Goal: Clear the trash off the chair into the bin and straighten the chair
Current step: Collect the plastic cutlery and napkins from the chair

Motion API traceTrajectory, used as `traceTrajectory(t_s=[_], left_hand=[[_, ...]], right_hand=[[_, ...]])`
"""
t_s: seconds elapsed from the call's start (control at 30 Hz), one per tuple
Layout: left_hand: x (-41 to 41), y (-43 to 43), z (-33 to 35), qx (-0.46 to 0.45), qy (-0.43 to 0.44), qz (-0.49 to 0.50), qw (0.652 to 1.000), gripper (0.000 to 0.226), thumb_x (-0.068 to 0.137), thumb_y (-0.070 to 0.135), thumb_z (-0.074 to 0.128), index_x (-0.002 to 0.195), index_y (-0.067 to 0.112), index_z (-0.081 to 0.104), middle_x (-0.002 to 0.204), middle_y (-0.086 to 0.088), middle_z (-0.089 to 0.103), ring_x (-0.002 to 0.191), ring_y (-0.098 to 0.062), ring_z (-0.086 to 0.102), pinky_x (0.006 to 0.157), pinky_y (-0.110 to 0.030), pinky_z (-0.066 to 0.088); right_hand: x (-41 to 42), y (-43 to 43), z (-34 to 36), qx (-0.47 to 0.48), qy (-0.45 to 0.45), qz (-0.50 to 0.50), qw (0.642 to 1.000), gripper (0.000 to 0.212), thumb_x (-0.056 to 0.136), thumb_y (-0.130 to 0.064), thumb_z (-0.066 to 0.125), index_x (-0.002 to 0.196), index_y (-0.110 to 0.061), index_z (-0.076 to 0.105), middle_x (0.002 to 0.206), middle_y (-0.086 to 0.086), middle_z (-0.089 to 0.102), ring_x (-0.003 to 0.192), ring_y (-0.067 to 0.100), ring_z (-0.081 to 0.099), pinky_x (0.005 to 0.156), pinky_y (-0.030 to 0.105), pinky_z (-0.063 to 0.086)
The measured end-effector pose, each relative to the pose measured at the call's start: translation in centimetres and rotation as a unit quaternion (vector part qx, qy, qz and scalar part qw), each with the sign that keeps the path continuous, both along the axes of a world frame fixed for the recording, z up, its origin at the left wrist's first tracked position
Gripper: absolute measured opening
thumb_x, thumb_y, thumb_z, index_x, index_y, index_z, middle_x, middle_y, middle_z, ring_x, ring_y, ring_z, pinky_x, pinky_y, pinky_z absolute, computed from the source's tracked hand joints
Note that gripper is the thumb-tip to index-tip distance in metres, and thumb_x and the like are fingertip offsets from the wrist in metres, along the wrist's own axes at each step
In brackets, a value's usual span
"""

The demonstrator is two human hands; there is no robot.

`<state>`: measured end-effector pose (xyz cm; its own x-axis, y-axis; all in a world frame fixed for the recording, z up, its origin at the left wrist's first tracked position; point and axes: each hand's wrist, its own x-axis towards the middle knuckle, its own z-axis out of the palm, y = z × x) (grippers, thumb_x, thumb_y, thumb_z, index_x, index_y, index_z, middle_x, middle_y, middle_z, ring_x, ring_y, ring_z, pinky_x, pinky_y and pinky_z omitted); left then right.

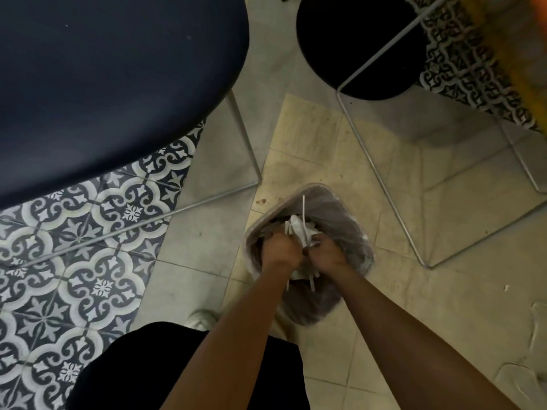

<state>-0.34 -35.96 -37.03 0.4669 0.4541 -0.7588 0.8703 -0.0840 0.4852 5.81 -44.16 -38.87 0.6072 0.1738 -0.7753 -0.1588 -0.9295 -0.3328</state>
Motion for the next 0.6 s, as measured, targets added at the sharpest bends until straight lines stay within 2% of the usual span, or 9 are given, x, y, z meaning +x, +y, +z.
traceTrajectory(t_s=[0.13,0.33,0.6], left_hand=[[-0.5,0.6,1.1,0.033,-0.028,0.005,0.999,0.041,0.099,0.028,0.037,0.134,0.009,0.045,0.136,-0.015,0.048,0.128,-0.029,0.042,0.109,-0.037,0.031],[-2.1,1.2,5.1,0.049,-0.083,0.033,0.995,0.045,0.092,0.023,0.054,0.135,0.013,0.045,0.138,-0.009,0.048,0.129,-0.025,0.041,0.109,-0.034,0.033],[-4.2,2.2,10.2,0.051,-0.125,0.048,0.990,0.043,0.087,0.019,0.060,0.129,0.017,0.051,0.127,-0.008,0.056,0.118,-0.025,0.050,0.098,-0.033,0.042]], right_hand=[[-0.3,0.5,1.0,0.005,-0.020,-0.001,1.000,0.049,0.088,-0.005,0.054,0.136,-0.005,0.043,0.137,0.018,0.049,0.126,0.032,0.047,0.102,0.035,0.039],[-1.5,1.3,4.5,-0.005,-0.044,0.040,0.998,0.050,0.089,-0.010,0.055,0.136,-0.008,0.041,0.143,0.014,0.038,0.128,0.031,0.042,0.102,0.033,0.037],[-1.1,3.2,7.9,-0.003,-0.044,0.023,0.999,0.045,0.090,-0.012,0.054,0.133,-0.005,0.046,0.135,0.014,0.051,0.124,0.032,0.049,0.102,0.038,0.041]])
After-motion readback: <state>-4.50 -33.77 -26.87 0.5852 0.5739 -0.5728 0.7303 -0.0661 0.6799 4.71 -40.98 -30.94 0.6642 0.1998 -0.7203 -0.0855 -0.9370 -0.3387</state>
